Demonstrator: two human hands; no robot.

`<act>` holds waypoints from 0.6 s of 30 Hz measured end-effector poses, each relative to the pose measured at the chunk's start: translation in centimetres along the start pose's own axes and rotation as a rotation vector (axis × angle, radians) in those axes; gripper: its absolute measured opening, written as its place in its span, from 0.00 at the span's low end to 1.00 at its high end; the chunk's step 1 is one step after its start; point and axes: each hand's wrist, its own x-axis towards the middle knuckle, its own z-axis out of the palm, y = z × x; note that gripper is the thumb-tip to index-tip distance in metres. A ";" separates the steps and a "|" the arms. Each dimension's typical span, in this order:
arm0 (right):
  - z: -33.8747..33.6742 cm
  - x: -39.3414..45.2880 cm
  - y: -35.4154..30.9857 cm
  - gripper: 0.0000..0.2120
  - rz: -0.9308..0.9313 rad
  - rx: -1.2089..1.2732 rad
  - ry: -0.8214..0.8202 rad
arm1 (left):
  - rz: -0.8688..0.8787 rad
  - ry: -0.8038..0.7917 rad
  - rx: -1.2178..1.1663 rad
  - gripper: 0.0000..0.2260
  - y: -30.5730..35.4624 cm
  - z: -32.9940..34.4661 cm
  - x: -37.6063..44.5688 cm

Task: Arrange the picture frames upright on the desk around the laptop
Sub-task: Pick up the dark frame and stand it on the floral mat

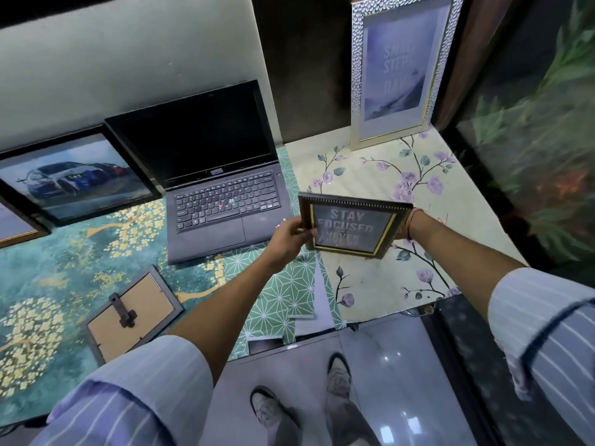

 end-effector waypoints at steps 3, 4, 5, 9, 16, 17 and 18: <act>0.5 -1.5 -0.2 0.16 0.013 -0.033 -0.109 | 0.000 -0.010 -0.032 0.07 -0.2 0.0 1.1; 0.4 -2.1 -0.1 0.14 -0.022 -0.061 -0.164 | -0.002 -0.014 -0.041 0.07 -0.2 -0.1 1.3; 0.5 -2.8 0.2 0.10 -0.058 -0.074 -0.237 | -0.009 -0.009 -0.052 0.07 -0.3 0.0 1.5; 0.6 -4.2 2.0 0.21 -0.185 -0.012 -0.388 | -0.040 0.055 -0.037 0.08 -0.9 0.2 1.8; -1.3 -2.1 6.7 0.20 -0.451 0.203 -0.190 | -0.105 0.084 -0.059 0.12 -1.2 1.3 0.4; -1.0 -2.6 7.5 0.20 -0.464 0.230 -0.105 | -0.114 0.093 -0.064 0.12 -1.3 1.4 0.2; -0.5 -3.4 8.1 0.20 -0.491 0.249 -0.067 | -0.124 0.098 -0.062 0.13 -1.5 1.6 0.0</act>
